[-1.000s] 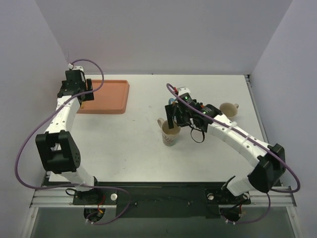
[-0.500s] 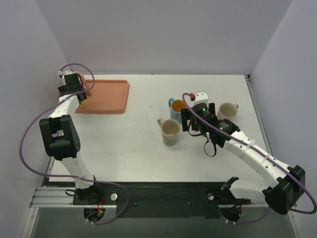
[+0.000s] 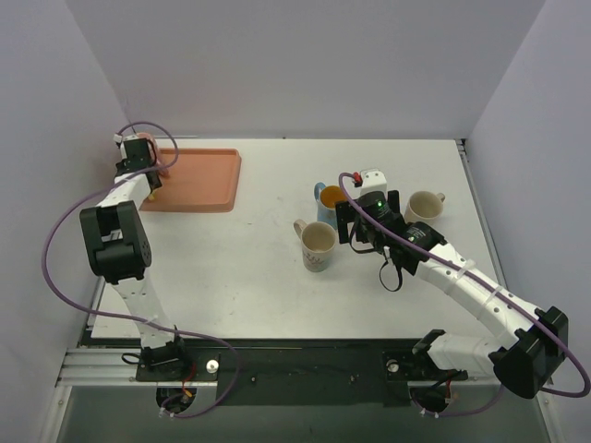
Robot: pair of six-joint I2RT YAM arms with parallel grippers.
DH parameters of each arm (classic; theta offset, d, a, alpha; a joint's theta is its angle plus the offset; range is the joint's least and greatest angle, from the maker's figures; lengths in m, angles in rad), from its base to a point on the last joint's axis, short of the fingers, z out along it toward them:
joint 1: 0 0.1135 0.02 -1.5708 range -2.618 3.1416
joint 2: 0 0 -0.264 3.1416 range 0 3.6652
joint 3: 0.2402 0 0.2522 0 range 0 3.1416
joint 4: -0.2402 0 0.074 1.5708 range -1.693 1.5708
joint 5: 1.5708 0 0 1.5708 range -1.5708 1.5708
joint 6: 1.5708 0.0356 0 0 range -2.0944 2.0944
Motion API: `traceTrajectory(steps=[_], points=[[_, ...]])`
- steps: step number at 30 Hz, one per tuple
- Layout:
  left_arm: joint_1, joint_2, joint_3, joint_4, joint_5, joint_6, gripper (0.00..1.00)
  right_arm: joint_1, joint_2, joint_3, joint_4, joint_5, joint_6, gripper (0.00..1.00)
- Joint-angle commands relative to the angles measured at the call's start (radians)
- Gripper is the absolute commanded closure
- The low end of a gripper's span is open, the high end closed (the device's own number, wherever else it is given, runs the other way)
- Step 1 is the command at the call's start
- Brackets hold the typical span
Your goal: Turn the mug right side up
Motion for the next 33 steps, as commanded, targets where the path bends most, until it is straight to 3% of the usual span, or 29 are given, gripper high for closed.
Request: traceTrajectory(steps=[1, 4, 6, 7, 8, 9, 10, 15, 21, 28, 30, 33], points=[[0.003, 0.034, 0.064, 0.037, 0.001, 0.015, 0.49, -0.005, -0.011, 0.005, 0.012, 0.011, 0.007, 0.06], [0.002, 0.060, 0.073, 0.028, 0.009, 0.011, 0.50, -0.006, -0.022, 0.000, 0.011, 0.011, 0.010, 0.06], [0.002, 0.069, 0.084, 0.019, 0.010, 0.010, 0.61, -0.005, -0.028, -0.001, 0.011, 0.012, 0.011, 0.06], [0.002, 0.071, 0.088, 0.016, 0.012, 0.008, 0.72, -0.006, -0.029, 0.000, 0.011, 0.014, 0.013, 0.06], [0.003, 0.070, 0.090, 0.011, 0.012, 0.008, 0.77, -0.006, -0.029, 0.000, 0.007, 0.009, 0.011, 0.06], [0.003, 0.062, 0.087, 0.007, 0.010, 0.007, 0.93, -0.006, -0.029, 0.002, 0.003, 0.008, 0.013, 0.05], [0.005, 0.056, 0.085, -0.004, 0.009, -0.001, 1.00, -0.006, -0.029, 0.003, 0.001, 0.006, 0.016, 0.05], [0.049, -0.099, -0.006, -0.055, 0.084, -0.062, 1.00, -0.005, -0.043, 0.005, -0.008, -0.014, 0.016, 0.05], [0.100, -0.346, -0.110, -0.124, 0.314, -0.076, 1.00, 0.037, -0.089, -0.017, 0.033, -0.071, -0.053, 0.05], [0.095, -0.521, -0.183, -0.222, 0.510, -0.062, 1.00, 0.113, -0.173, -0.058, 0.129, -0.014, -0.153, 0.04], [0.088, -0.552, -0.192, -0.263, 0.622, -0.061, 1.00, 0.146, -0.204, -0.078, 0.167, -0.017, -0.208, 0.04], [0.001, -0.593, -0.182, -0.351, 0.745, -0.047, 1.00, 0.222, -0.244, -0.124, 0.265, -0.061, -0.349, 0.04]])
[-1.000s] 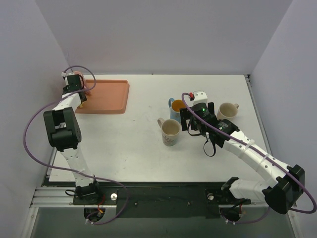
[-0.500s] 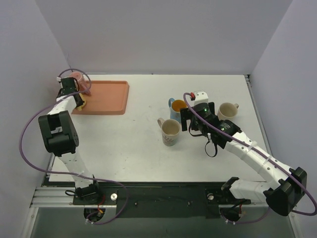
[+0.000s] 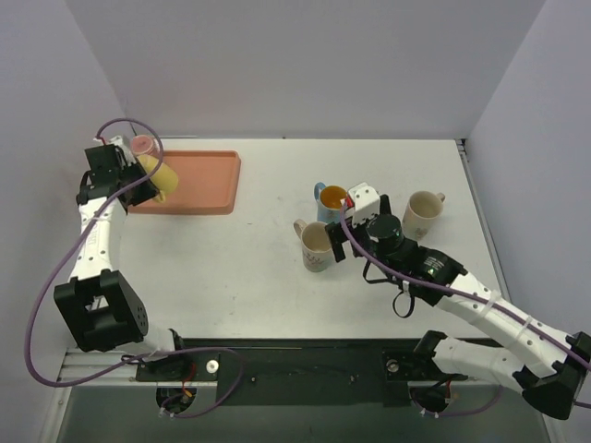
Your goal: Turn the mug right side up
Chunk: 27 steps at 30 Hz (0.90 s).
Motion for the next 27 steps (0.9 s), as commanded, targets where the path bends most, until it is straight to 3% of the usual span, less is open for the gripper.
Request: traceTrajectory(steps=[1, 3, 5, 8, 13, 18, 21, 27], points=[[-0.115, -0.091, 0.027, -0.094, 0.222, 0.016, 1.00, 0.094, -0.078, -0.062, 0.161, -0.028, -0.255, 0.04], [-0.201, -0.095, 0.086, -0.164, 0.262, 0.028, 1.00, 0.147, -0.112, -0.102, 0.261, -0.031, -0.378, 0.03], [-0.256, -0.090, 0.160, -0.233, 0.389, 0.010, 1.00, 0.213, -0.152, -0.166, 0.397, -0.028, -0.508, 0.02], [-0.360, -0.087, 0.258, -0.322, 0.521, 0.008, 1.00, 0.229, -0.195, -0.270, 0.670, -0.045, -0.664, 0.00], [-0.487, -0.075, 0.359, -0.431, 0.733, -0.031, 1.00, 0.272, -0.231, -0.341, 0.861, -0.128, -0.831, 0.00], [-0.563, -0.095, 0.375, -0.393, 0.901, -0.134, 1.00, 0.315, -0.248, -0.367, 0.948, -0.106, -0.948, 0.01], [-0.586, -0.127, 0.326, -0.262, 1.012, -0.263, 1.00, 0.326, -0.238, -0.367, 1.004, -0.065, -0.997, 0.02], [-0.615, -0.148, 0.251, -0.155, 1.061, -0.341, 1.00, 0.329, -0.161, -0.298, 1.037, -0.034, -1.034, 0.06]])
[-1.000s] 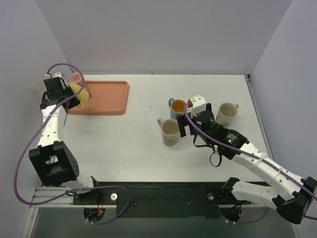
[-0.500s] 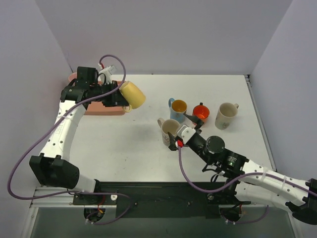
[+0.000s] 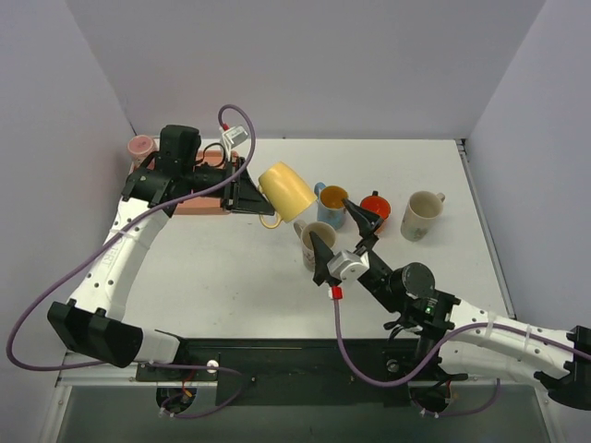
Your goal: Turn the mug right side up
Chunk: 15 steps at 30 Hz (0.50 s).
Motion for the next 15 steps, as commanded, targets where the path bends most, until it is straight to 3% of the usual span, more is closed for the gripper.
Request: traceTrajectory(steps=[1, 5, 9, 13, 15], points=[[-0.025, -0.051, -0.022, 0.171, 0.134, -0.087, 1.00, 0.006, 0.071, 0.065, 0.156, 0.062, -0.072, 0.06], [-0.048, -0.055, -0.097, 0.312, 0.189, -0.205, 1.00, 0.002, 0.127, 0.091, 0.193, 0.063, -0.092, 0.09], [-0.066, -0.057, -0.108, 0.314, 0.206, -0.207, 1.00, -0.012, 0.160, 0.118, 0.216, 0.068, -0.083, 0.14], [-0.083, -0.048, -0.134, 0.346, 0.233, -0.219, 1.00, -0.052, 0.189, 0.158, 0.190, 0.067, -0.057, 0.34], [-0.086, -0.048, -0.178, 0.435, 0.264, -0.297, 1.00, -0.086, 0.198, 0.175, 0.176, 0.059, -0.023, 0.43]])
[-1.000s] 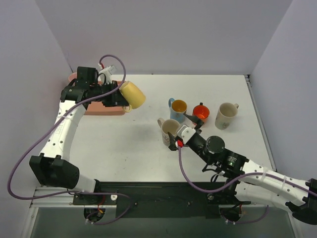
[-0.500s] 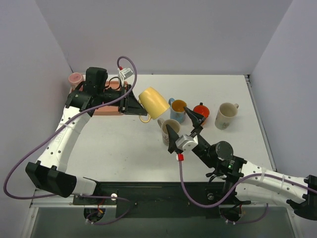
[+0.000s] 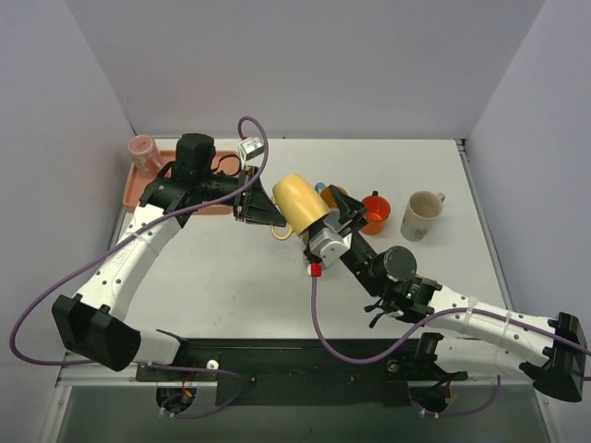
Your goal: Turn the mug right side up
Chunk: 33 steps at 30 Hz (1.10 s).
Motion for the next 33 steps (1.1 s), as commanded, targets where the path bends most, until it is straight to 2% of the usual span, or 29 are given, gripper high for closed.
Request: traceTrajectory(steps=[1, 3, 4, 5, 6, 7, 8, 9, 10, 11, 12, 13, 14, 18, 19, 20, 21, 22, 23, 24, 27, 29, 33], points=[[-0.013, -0.031, -0.080, 0.297, 0.134, -0.143, 1.00, -0.075, 0.008, 0.072, 0.065, -0.005, 0.067, 0.52], [-0.014, -0.033, -0.121, 0.385, 0.153, -0.230, 1.00, -0.106, 0.002, 0.079, 0.031, -0.031, 0.102, 0.64], [-0.014, -0.031, -0.134, 0.394, 0.156, -0.249, 1.00, -0.112, -0.001, 0.082, 0.005, -0.039, 0.115, 0.76], [-0.016, -0.030, -0.135, 0.397, 0.155, -0.250, 1.00, -0.120, -0.002, 0.083, -0.006, -0.043, 0.119, 0.81], [-0.016, -0.028, -0.138, 0.399, 0.153, -0.252, 1.00, -0.122, -0.007, 0.086, -0.030, -0.045, 0.127, 0.93], [-0.016, -0.025, -0.137, 0.406, 0.152, -0.255, 1.00, -0.122, -0.010, 0.086, -0.044, -0.040, 0.132, 0.99], [-0.016, -0.024, -0.137, 0.417, 0.151, -0.267, 1.00, -0.123, -0.018, 0.089, -0.065, -0.037, 0.156, 1.00], [-0.013, -0.019, -0.134, 0.437, 0.151, -0.276, 0.95, -0.122, -0.024, 0.089, -0.081, -0.027, 0.171, 1.00], [-0.008, -0.017, -0.129, 0.436, 0.144, -0.281, 0.81, -0.122, -0.033, 0.097, -0.119, -0.017, 0.209, 1.00], [0.007, -0.016, -0.128, 0.434, 0.135, -0.280, 0.45, -0.122, -0.039, 0.106, -0.145, 0.019, 0.234, 1.00], [0.019, -0.013, -0.120, 0.430, 0.112, -0.264, 0.26, -0.122, -0.048, 0.129, -0.194, 0.036, 0.307, 1.00], [0.042, -0.008, -0.111, 0.381, 0.087, -0.246, 0.19, -0.123, -0.056, 0.146, -0.220, 0.088, 0.351, 1.00], [0.059, -0.001, -0.083, 0.343, 0.073, -0.190, 0.19, -0.126, -0.062, 0.176, -0.292, 0.110, 0.416, 1.00], [0.142, 0.064, 0.059, -0.016, -0.110, 0.114, 0.17, -0.146, -0.070, 0.259, -0.501, 0.216, 0.594, 1.00], [0.156, 0.090, 0.094, -0.141, -0.217, 0.224, 0.15, -0.148, -0.076, 0.284, -0.560, 0.239, 0.618, 1.00], [0.159, 0.098, 0.143, -0.185, -0.265, 0.271, 0.14, -0.149, -0.081, 0.296, -0.601, 0.286, 0.683, 1.00], [0.162, 0.107, 0.170, -0.246, -0.389, 0.345, 0.14, -0.154, -0.084, 0.336, -0.683, 0.311, 0.717, 1.00], [0.168, 0.107, 0.193, -0.261, -0.445, 0.375, 0.13, -0.171, -0.088, 0.361, -0.749, 0.366, 0.798, 1.00], [0.171, 0.092, 0.190, -0.253, -0.561, 0.413, 0.13, -0.181, -0.090, 0.415, -0.889, 0.389, 0.904, 1.00], [0.178, 0.078, 0.182, -0.238, -0.623, 0.437, 0.13, -0.213, -0.093, 0.436, -0.947, 0.406, 0.946, 1.00], [0.178, 0.004, 0.111, -0.132, -0.923, 0.533, 0.12, -0.295, -0.107, 0.479, -1.204, 0.428, 1.209, 1.00], [0.179, -0.036, 0.063, -0.065, -1.070, 0.584, 0.11, -0.379, -0.123, 0.452, -1.317, 0.385, 1.350, 1.00], [0.191, -0.025, 0.031, -0.020, -1.236, 0.642, 0.10, -0.572, -0.108, 0.376, -1.498, 0.230, 1.529, 1.00]])
